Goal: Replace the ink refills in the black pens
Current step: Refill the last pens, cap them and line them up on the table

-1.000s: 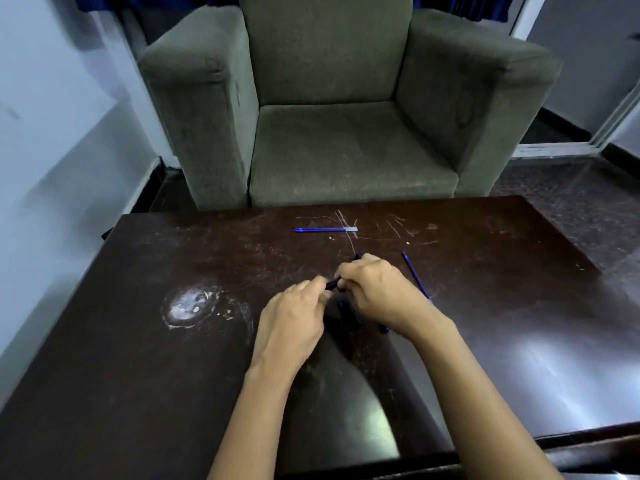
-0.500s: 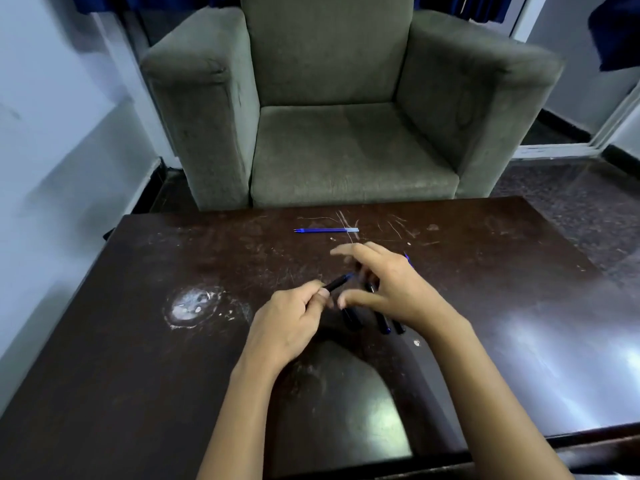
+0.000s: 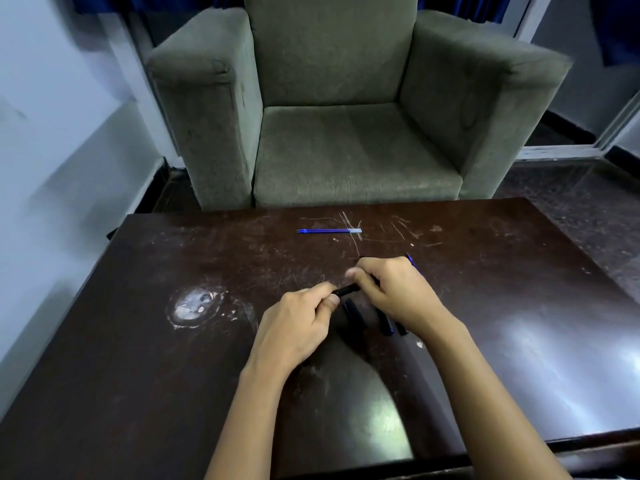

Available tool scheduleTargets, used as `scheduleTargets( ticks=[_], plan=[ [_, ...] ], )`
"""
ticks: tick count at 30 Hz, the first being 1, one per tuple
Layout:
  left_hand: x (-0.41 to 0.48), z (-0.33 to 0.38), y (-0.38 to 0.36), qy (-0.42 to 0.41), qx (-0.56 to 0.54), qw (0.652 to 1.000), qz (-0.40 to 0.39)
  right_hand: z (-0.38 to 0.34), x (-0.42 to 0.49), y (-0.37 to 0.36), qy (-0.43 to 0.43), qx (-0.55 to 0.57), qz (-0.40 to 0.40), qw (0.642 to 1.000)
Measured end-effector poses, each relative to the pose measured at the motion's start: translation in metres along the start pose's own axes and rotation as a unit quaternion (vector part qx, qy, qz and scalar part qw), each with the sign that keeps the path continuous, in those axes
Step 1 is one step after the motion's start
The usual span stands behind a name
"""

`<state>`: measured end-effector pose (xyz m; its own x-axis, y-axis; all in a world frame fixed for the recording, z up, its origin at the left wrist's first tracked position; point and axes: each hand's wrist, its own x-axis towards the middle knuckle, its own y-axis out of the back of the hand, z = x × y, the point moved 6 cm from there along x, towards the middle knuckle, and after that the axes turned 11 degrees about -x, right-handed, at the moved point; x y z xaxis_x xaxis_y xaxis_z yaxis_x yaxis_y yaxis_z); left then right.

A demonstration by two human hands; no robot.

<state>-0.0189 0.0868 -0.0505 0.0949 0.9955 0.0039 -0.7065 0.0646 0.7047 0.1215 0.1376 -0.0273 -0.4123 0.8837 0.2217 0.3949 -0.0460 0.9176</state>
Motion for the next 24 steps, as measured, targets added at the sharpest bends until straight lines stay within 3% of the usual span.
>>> scheduleTargets(
  ticks=[4, 7, 13, 15, 18, 24],
  plan=[
    [0.002, -0.004, 0.000, 0.008, 0.027, 1.000, 0.001, -0.002, 0.000, -0.001, 0.003, 0.127, -0.053, 0.990],
    [0.000, -0.003, -0.001, 0.007, 0.024, 1.000, 0.002, 0.000, -0.001, -0.010, -0.023, 0.106, -0.107, 0.988],
    [0.001, -0.004, -0.002, 0.010, 0.033, 0.999, 0.002, 0.000, -0.001, -0.015, -0.003, 0.129, -0.125, 0.984],
    [0.000, -0.003, -0.002, 0.007, 0.026, 1.000, 0.001, 0.002, -0.001, -0.015, -0.026, 0.110, -0.122, 0.986],
    [-0.001, 0.000, -0.003, 0.003, 0.016, 1.000, 0.003, -0.001, 0.002, -0.011, 0.004, 0.055, -0.104, 0.993],
    [0.001, -0.001, -0.006, 0.013, -0.040, 0.999, 0.007, -0.007, 0.005, 0.003, 0.057, 0.085, -0.013, 0.995]
  ],
)
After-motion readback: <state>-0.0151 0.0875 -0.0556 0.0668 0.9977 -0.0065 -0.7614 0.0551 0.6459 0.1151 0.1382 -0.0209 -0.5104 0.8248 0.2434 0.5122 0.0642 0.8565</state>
